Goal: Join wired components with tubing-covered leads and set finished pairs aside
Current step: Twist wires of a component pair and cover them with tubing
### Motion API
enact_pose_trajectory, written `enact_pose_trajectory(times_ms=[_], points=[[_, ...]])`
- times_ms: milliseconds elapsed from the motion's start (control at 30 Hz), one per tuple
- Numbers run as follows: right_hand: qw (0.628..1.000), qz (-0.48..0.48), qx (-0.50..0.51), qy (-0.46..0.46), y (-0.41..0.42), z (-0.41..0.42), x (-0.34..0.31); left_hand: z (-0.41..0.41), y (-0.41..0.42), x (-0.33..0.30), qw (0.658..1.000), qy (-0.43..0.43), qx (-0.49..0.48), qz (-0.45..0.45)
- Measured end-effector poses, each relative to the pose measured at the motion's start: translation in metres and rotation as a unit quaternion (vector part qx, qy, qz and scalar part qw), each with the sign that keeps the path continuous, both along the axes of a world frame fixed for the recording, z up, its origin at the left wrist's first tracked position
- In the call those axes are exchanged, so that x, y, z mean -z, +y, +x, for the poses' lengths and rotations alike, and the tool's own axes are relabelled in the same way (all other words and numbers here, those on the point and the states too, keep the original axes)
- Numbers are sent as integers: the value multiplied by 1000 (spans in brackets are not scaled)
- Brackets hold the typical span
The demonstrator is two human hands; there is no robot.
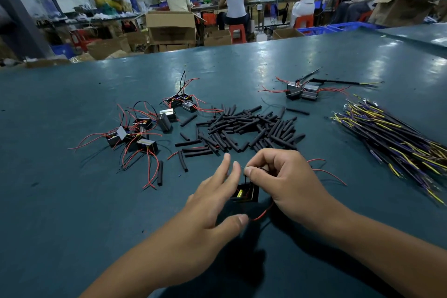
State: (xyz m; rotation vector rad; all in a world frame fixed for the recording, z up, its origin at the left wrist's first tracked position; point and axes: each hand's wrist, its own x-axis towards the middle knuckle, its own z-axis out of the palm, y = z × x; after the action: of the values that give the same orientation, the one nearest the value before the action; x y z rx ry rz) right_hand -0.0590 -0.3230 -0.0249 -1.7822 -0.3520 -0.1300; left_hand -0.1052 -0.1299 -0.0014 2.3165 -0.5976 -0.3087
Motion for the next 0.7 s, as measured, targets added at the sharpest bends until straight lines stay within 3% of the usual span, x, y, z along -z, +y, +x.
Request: enact_pose_trajectory(times_ms=[267,367,467,700], points=[[1000,13,1,13,3,-1,0,-4,-2,3,999,-25,31,11],[1000,19,-9,19,3,0,1,7,3,5,985,-169,-26,-21],[999,-16,-29,9,2,-1,0,20,12,1,938,-330,-104,-13],[995,-64,-75,-15,4,-7,-2,31,19,8,900,-430,-51,53]])
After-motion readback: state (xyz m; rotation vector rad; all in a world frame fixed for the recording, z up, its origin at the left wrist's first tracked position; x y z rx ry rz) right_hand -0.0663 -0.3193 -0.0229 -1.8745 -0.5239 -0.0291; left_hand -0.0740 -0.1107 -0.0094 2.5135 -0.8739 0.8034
